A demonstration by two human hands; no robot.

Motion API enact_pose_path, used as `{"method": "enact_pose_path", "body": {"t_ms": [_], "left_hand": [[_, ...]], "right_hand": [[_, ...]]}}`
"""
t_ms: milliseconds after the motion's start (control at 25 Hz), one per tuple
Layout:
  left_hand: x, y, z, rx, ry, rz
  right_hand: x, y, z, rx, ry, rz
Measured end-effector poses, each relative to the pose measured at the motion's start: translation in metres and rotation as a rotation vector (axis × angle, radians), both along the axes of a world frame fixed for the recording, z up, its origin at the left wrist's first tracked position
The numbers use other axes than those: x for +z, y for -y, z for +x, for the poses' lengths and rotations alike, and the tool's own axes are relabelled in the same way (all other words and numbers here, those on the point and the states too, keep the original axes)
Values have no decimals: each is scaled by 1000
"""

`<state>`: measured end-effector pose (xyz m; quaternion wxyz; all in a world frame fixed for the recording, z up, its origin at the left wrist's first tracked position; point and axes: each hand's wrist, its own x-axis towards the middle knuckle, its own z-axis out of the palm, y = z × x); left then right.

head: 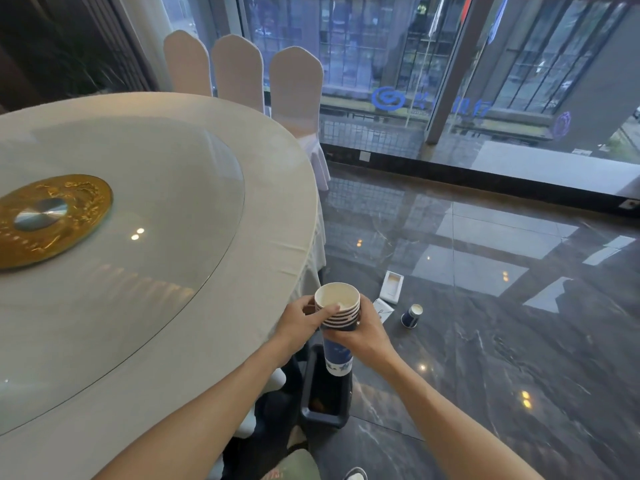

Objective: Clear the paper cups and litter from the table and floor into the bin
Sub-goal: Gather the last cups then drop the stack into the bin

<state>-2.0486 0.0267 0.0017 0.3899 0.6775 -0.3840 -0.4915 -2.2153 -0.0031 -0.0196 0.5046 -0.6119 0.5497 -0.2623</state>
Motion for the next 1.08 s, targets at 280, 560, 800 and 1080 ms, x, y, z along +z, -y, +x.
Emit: {"method": "enact_pose_path", "body": {"t_ms": [280, 560, 800, 1080], "left_hand": [[-32, 30, -6, -74, -1, 51], [-79, 51, 10, -159, -22, 146], [-117, 60, 18, -59, -106, 285], [-194, 46, 8, 149, -110, 473]], "right_hand": [[0, 20, -9, -12, 35, 224], [-25, 53, -2, -139, 39, 596], [-67, 60, 14, -243, -72, 587], [-155, 70, 13, -181, -202, 614]]}}
